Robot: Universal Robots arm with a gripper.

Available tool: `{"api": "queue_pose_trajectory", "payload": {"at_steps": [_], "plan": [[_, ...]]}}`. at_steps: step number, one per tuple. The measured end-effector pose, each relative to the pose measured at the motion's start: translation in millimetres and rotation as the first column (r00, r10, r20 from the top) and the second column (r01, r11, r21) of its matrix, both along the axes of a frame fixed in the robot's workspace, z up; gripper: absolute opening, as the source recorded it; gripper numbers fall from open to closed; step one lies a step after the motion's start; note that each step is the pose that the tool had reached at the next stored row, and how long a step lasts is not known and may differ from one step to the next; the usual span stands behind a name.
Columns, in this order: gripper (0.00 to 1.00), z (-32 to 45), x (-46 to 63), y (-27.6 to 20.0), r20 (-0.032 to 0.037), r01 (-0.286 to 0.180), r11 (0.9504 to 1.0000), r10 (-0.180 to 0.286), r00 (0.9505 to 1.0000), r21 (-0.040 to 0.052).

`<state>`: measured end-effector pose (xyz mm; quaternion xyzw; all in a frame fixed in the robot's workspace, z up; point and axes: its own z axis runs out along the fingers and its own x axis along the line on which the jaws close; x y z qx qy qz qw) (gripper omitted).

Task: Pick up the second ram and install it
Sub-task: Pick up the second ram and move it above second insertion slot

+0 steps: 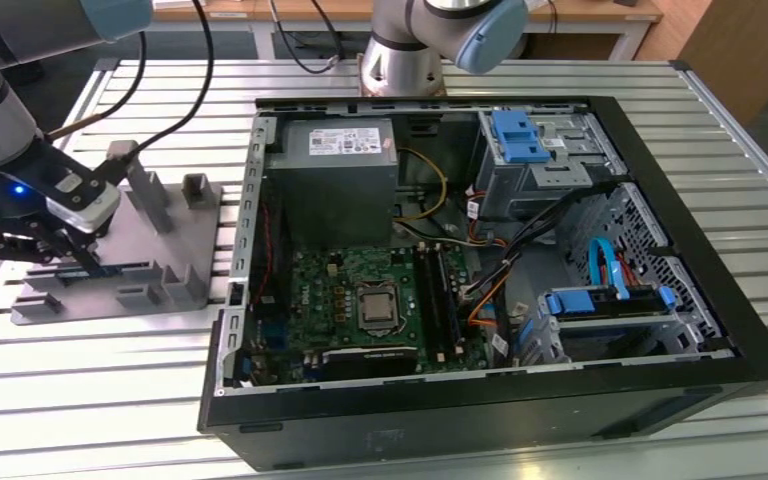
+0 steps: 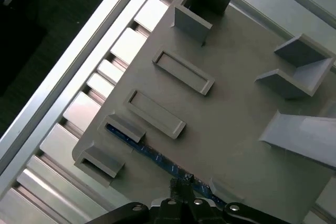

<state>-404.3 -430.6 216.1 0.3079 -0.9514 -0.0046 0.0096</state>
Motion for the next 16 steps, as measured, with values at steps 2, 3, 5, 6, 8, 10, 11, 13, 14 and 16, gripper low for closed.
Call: {"api": "queue_pose_trajectory", "payload": {"at_steps": [2, 3, 5, 6, 8, 10, 11, 13, 14, 16], "plan": [[0.1, 0.0, 0.0, 0.0, 0.0, -0.009, 1.0, 0.009, 1.0, 0.0], [0.1, 0.0, 0.0, 0.0, 0.0001, -0.013, 0.9999, 0.013, 0.9999, 0.0], [0.1, 0.0, 0.0, 0.0, 0.0001, -0.021, 0.9998, 0.021, 0.9998, 0.0], [0.1, 0.0, 0.0, 0.0, 0.0, -0.025, 0.9997, 0.025, 0.9997, 0.0], [0.1, 0.0, 0.0, 0.0, 0.0, -0.033, 0.9994, 0.033, 0.9994, 0.0], [0.1, 0.0, 0.0, 0.0, 0.0001, -0.041, 0.9991, 0.041, 0.9991, 0.0], [0.1, 0.0, 0.0, 0.0, 0.0, -0.045, 0.999, 0.045, 0.999, 0.0], [0.1, 0.0, 0.0, 0.0, 0.0, -0.054, 0.9986, 0.054, 0.9986, 0.0], [0.1, 0.0, 0.0, 0.0, 0.0, -0.058, 0.9983, 0.058, 0.9983, 0.0], [0.1, 0.0, 0.0, 0.0, 0.0, -0.066, 0.9978, 0.066, 0.9978, 0.0]]}}
